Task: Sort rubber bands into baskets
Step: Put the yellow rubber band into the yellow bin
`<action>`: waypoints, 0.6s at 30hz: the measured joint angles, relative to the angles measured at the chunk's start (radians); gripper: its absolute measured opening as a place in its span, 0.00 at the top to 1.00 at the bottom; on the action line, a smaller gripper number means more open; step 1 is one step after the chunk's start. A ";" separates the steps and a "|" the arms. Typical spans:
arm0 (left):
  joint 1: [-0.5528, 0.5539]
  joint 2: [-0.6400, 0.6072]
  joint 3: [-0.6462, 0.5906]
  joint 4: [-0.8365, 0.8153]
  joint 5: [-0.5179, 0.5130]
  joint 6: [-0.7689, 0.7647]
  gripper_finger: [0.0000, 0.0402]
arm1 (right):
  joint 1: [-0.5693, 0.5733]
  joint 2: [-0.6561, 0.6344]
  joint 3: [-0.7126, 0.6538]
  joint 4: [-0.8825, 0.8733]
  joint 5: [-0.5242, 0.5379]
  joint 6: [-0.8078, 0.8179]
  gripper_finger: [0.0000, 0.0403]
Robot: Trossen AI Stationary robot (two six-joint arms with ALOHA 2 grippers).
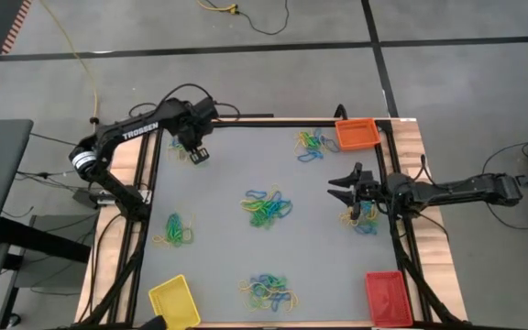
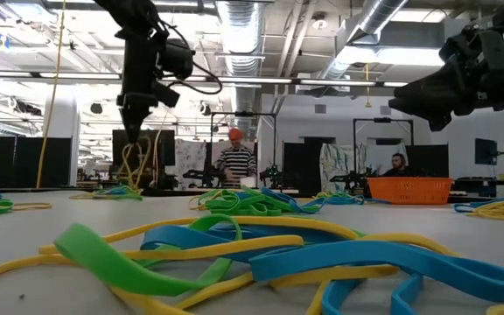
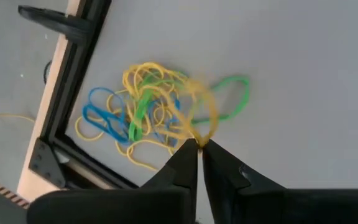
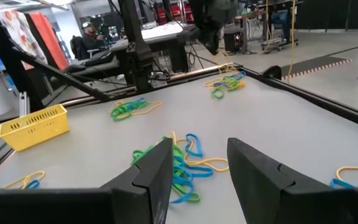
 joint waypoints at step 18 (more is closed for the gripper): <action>0.003 0.006 -0.167 0.121 0.169 0.032 0.78 | 0.000 0.000 0.001 -0.002 0.001 0.001 0.55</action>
